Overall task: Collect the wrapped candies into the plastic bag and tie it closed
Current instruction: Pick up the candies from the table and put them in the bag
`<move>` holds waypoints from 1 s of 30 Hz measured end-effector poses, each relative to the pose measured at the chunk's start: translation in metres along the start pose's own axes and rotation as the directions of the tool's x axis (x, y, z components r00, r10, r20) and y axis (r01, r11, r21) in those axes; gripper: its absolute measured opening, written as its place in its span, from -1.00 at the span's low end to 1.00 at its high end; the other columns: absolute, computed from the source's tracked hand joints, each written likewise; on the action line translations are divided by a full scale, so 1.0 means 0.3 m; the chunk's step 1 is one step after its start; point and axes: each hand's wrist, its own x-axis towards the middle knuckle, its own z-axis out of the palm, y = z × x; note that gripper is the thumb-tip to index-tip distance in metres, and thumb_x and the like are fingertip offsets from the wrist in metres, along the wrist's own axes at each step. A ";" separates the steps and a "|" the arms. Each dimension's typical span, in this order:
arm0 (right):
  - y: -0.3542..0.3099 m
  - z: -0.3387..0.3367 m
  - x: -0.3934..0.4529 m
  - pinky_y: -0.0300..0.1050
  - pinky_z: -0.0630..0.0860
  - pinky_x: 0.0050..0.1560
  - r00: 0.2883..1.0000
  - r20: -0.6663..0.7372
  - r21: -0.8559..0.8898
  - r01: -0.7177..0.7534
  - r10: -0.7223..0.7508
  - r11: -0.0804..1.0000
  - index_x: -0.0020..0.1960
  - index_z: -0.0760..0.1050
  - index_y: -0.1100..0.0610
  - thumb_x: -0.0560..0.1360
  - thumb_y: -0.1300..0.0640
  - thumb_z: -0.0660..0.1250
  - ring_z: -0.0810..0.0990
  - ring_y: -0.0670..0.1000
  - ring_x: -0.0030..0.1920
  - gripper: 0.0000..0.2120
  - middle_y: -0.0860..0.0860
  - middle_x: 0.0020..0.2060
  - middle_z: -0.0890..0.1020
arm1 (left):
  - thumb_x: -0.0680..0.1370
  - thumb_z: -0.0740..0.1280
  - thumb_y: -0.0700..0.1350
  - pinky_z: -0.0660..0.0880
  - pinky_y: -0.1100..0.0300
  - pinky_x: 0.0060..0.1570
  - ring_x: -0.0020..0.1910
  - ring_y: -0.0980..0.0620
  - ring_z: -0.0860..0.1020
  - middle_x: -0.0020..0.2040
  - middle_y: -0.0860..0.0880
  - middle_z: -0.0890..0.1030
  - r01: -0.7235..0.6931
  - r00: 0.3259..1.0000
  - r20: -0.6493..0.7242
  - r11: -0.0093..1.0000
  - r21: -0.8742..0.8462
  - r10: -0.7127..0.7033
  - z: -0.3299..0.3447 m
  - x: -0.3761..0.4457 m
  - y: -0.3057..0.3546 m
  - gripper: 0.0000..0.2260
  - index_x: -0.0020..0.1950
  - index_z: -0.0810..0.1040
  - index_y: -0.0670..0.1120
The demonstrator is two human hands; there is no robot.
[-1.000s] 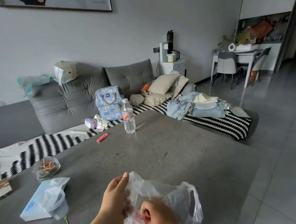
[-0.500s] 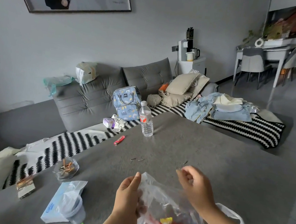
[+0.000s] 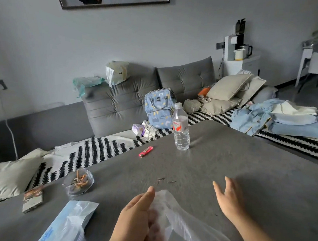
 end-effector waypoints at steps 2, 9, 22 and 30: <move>-0.064 0.070 0.033 0.03 0.29 0.34 0.995 0.069 -0.008 0.073 -0.072 0.997 0.38 0.31 0.25 0.53 -0.08 0.24 0.38 0.19 0.34 -0.44 0.21 0.33 0.43 | 0.46 0.37 0.05 0.21 0.28 -0.51 -0.61 0.00 0.29 -0.53 -0.06 0.38 0.002 1.000 -0.001 0.999 0.037 -0.002 -0.023 0.037 -0.008 -0.70 -0.39 0.54 -0.10; -0.321 0.321 0.049 -0.09 0.16 0.45 0.854 0.359 0.013 0.398 -0.376 0.917 0.45 0.24 0.13 0.54 -0.17 0.15 0.22 0.04 0.47 -0.42 0.06 0.47 0.29 | 0.08 0.43 0.24 0.17 0.14 -0.43 -0.58 0.01 0.28 -0.55 -0.02 0.38 0.059 0.998 -0.029 0.985 0.161 -0.056 -0.081 0.130 -0.028 -0.63 -0.54 0.54 -0.07; -0.285 0.306 -0.010 -0.34 -0.12 0.43 0.493 0.622 0.106 0.717 -0.608 0.690 0.48 0.19 0.06 0.12 -0.50 -0.53 0.04 -0.17 0.51 0.17 -0.09 0.51 0.17 | 0.47 0.39 -0.04 0.31 0.12 -0.35 -0.46 -0.01 0.40 -0.59 -0.01 0.49 -0.013 0.987 -0.156 0.987 0.158 0.038 -0.060 0.136 -0.027 -0.70 -0.43 0.65 -0.11; -0.091 0.038 -0.148 -0.36 -0.13 0.44 0.606 0.607 0.027 0.630 -0.514 0.776 0.48 0.17 0.05 0.22 -0.45 -0.41 -0.04 -0.28 0.45 0.02 -0.11 0.51 0.15 | 0.52 0.34 -0.08 0.28 0.29 -0.58 -0.52 0.01 0.34 -0.55 -0.05 0.40 -0.013 0.994 -0.102 0.981 0.195 0.034 0.024 0.007 -0.050 -0.73 -0.33 0.57 -0.19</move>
